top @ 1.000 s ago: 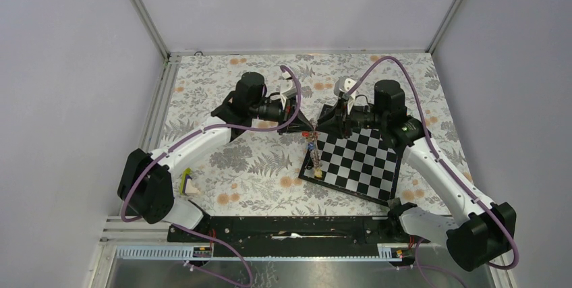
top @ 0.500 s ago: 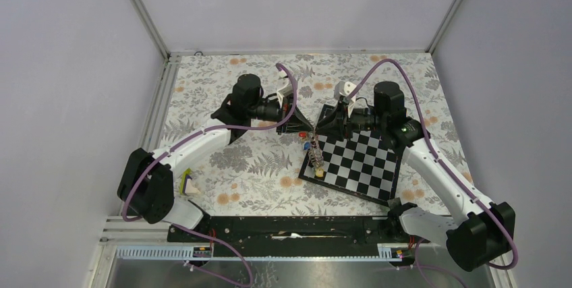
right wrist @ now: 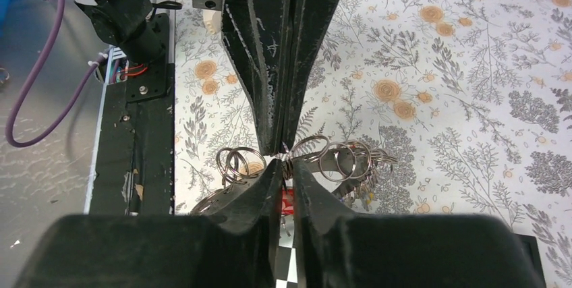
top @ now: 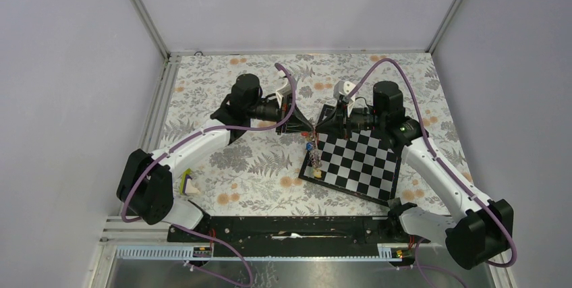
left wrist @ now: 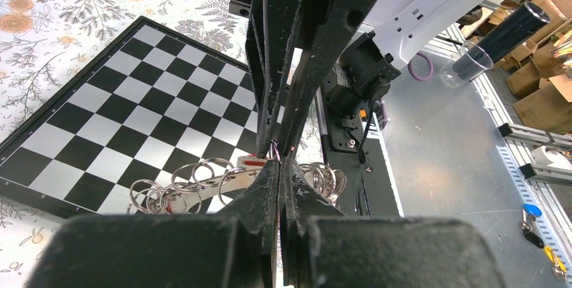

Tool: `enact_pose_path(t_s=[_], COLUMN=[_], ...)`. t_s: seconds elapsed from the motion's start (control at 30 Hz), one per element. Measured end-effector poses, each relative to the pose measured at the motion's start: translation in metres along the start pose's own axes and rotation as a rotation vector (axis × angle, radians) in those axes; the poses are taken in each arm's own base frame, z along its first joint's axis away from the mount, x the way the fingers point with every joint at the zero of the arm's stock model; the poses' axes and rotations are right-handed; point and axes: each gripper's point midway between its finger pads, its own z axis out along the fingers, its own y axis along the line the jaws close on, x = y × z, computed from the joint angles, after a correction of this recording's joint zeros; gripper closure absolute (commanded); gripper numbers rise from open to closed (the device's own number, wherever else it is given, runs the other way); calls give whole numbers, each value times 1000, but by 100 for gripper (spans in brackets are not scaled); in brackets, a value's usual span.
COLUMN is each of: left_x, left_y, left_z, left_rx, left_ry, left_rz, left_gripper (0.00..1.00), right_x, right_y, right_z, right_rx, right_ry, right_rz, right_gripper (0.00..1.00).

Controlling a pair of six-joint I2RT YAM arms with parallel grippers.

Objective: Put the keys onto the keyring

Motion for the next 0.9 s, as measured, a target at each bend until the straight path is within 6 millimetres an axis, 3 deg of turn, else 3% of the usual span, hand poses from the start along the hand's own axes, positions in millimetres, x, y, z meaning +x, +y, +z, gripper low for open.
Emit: enact_pose_path(t_s=[0.03, 0.13, 0.33, 0.5, 0.67, 0.9], left_x=[0, 0, 4, -3, -10, 1], left_y=[0, -1, 4, 10, 14, 13], left_z=[0, 0, -1, -2, -3, 2], left_rx=[1, 6, -16, -54, -76, -77], left_ry=[0, 1, 13, 32, 47, 89], left_rz=[-3, -3, 23, 68, 135, 157], left_gripper=[100, 100, 74, 63, 61, 63], right_x=[0, 0, 4, 9, 12, 18], right_y=[0, 0, 0, -6, -11, -12], right_z=[1, 1, 0, -1, 1, 4], right_rx=[-4, -7, -1, 21, 39, 35], right_ry=[-1, -3, 18, 65, 99, 122], right_rz=[3, 14, 28, 46, 61, 73], right_gripper=[99, 100, 100, 100, 100, 100])
